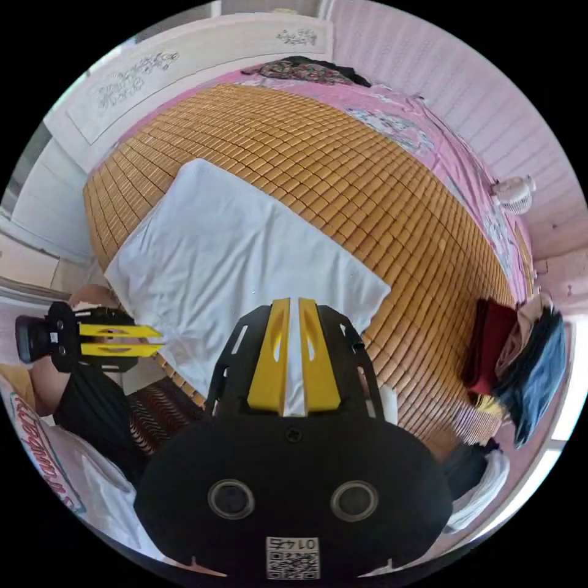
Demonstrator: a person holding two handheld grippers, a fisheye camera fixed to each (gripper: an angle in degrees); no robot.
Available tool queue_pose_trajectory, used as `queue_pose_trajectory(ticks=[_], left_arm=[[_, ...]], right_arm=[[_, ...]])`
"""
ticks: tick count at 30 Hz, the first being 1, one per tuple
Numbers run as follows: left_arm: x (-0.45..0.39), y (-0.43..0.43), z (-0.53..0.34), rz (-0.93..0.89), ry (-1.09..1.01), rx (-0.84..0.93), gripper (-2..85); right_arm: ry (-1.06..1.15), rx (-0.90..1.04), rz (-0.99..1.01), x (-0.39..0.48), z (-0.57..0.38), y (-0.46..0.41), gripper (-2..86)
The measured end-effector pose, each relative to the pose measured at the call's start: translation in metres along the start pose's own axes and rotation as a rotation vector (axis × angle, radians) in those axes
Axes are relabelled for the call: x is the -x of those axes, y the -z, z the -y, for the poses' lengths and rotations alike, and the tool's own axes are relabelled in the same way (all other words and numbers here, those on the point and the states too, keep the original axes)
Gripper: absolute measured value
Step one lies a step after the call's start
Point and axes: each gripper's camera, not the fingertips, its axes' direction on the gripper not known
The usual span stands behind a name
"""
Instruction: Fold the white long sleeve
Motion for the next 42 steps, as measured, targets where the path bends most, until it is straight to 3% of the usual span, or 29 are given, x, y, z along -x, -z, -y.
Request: queue_pose_trajectory(ticks=[2,8,12,19,24,26,34,37,42], left_arm=[[-0.019,0.009,0.004,0.024,-0.035,-0.06,6.4],[-0.071,-0.005,0.024,-0.112,-0.136,-0.027,11.2],[-0.092,-0.016,0.041,-0.133,-0.164,0.007,13.2],[-0.114,-0.055,0.09,-0.139,-0.143,0.048,15.5],[-0.115,-0.084,0.111,-0.096,-0.089,0.109,6.8],[-0.112,-0.087,0.111,-0.023,-0.085,0.145,1.6],[-0.121,-0.045,0.071,-0.083,-0.196,0.146,0.6],[-0.123,-0.024,0.048,-0.088,-0.204,0.136,0.6],[-0.111,0.0,0.016,-0.067,-0.173,0.135,0.7]], right_arm=[[-0.139,0.01,0.034,-0.022,-0.093,-0.009,9.7],[-0.391,0.033,0.273,-0.05,-0.272,-0.064,10.0],[-0.43,-0.036,0.349,-0.062,-0.321,-0.092,3.6],[-0.444,-0.267,0.551,-0.095,-0.392,-0.109,1.4],[-0.485,-0.434,0.796,-0.116,-0.433,-0.13,2.1],[-0.477,-0.447,0.796,-0.118,-0.448,-0.143,3.5],[-0.749,-0.542,0.754,-0.18,-0.498,-0.197,11.1],[-0.818,-0.578,0.648,-0.194,-0.493,-0.209,12.7],[-0.825,-0.565,0.561,-0.199,-0.483,-0.218,4.7]])
